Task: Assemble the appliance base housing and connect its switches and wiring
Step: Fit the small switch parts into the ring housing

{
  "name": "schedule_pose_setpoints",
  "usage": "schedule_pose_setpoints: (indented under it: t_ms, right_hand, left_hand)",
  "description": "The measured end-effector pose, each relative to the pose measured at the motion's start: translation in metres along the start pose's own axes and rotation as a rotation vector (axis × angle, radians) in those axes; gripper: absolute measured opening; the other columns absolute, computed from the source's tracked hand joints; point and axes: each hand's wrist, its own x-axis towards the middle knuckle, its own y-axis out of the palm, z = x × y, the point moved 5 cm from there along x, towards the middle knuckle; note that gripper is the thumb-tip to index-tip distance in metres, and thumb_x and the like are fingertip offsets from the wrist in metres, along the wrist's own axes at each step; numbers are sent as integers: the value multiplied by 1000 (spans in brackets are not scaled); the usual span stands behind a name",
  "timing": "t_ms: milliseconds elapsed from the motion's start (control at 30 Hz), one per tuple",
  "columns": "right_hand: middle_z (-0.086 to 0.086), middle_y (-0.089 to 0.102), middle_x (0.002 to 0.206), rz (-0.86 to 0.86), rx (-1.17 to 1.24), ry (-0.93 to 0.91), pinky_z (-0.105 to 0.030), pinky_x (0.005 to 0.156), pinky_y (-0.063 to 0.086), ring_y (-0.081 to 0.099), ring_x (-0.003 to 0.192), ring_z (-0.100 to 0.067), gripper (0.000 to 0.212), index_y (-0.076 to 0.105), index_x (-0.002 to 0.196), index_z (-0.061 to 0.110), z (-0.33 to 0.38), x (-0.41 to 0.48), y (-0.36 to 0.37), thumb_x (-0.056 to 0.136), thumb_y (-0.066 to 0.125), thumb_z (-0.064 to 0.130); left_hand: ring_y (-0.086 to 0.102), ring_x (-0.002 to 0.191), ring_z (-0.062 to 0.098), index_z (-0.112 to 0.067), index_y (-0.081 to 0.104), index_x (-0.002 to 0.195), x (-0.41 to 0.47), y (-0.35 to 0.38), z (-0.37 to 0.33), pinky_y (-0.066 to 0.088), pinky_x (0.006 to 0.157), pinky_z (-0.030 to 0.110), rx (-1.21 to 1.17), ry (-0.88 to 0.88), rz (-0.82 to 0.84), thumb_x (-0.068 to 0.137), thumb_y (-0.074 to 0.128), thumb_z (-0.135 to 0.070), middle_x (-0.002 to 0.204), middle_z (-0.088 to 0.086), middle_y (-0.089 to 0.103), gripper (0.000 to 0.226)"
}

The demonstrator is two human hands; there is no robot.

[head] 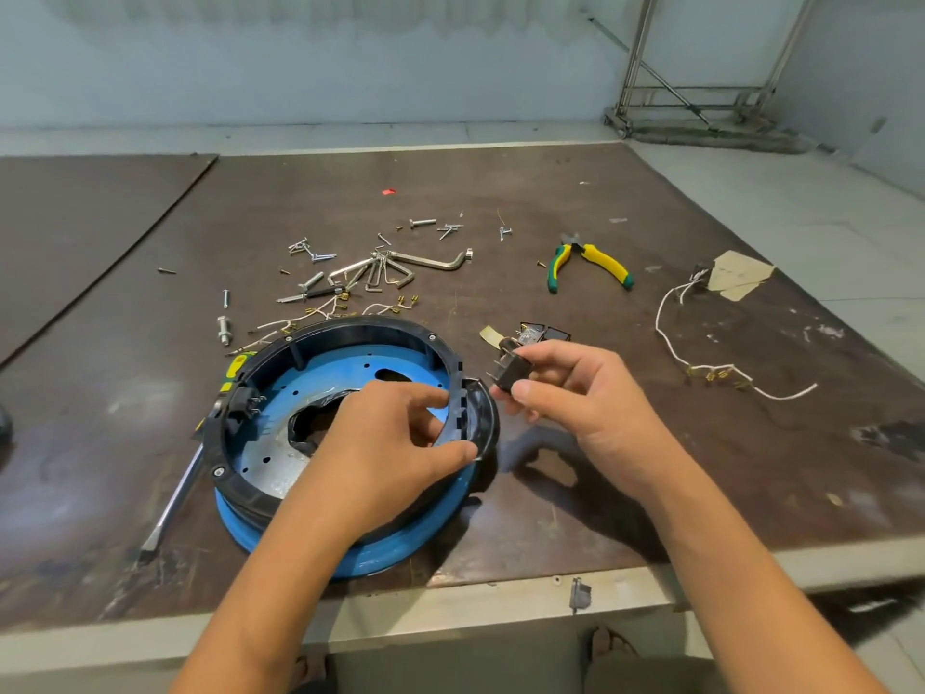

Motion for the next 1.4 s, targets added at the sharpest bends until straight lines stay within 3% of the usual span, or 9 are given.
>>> schedule_pose_setpoints:
  t_ms: [167,267,433,700,767,900,967,1100,1400]
  right_hand:
    - [-9,77,93,-113,71,0,-27,73,57,72,82,-13,28,71,115,12,-10,-26,0,89,68,1]
    - [-5,76,90,-109,48,37,-40,80,60,71,83,-15,29,72,114,15,-18,-35,3,87,73,4]
    - [-10,75,98,9,-19,10,-50,86,59,72,99,-27,29,72,117,15,-19,-30,9,90,70,4]
    - [-4,76,95,90,-142,-90,-39,80,60,73,90,-22,27,72,112,15,-10,-17,7,89,71,1]
    - [-2,75,94,154,-253,-112,-40,80,59,71,86,-19,22,73,109,15,-11,-16,9,90,72,4]
    - [10,70,88,189,-466,-183,-27,76,54,66,83,-11,19,73,102,21,-11,-19,9,89,71,8]
    - [12,69,89,202,-507,-214,-30,74,54,65,85,-12,21,73,103,20,-11,-19,13,88,71,6]
    - [10,68,90,233,-587,-256,-39,74,54,64,86,-16,20,73,105,17,-9,-16,18,89,69,6]
    - [1,66,95,214,-689,-325,-39,74,53,63,87,-14,18,74,105,13,-5,-15,25,89,68,5]
  left_hand:
    - [60,70,8,-35,61,112,-16,7,-15,55,70,35,293,113,-52,89,56,-50,71,-11,65,28]
    - [54,66,10,-37,56,113,-25,13,-14,48,61,31,354,142,-81,85,43,-56,66,-9,58,36]
    - [59,73,11,-36,60,127,-21,12,-9,51,69,33,244,144,-130,82,58,-55,72,-13,65,48]
    - [60,75,-7,-42,63,117,-18,9,-6,39,63,9,161,127,-128,75,69,-56,72,-28,64,45]
    - [61,75,-6,-41,64,117,-17,9,-6,46,66,14,150,116,-125,74,73,-55,72,-31,61,46]
    - [62,86,-2,-41,64,117,-19,8,-7,58,81,36,161,120,-154,72,73,-56,87,-28,63,48]
    - [62,91,-3,-38,63,119,-18,8,-6,58,84,36,154,120,-152,72,72,-57,98,-24,66,52]
    - [60,92,-2,-33,60,122,-16,9,-4,57,85,32,133,102,-129,71,75,-57,93,-27,57,58]
    - [61,94,0,-29,60,124,-6,8,0,54,83,23,85,100,-92,74,75,-55,104,-19,65,58]
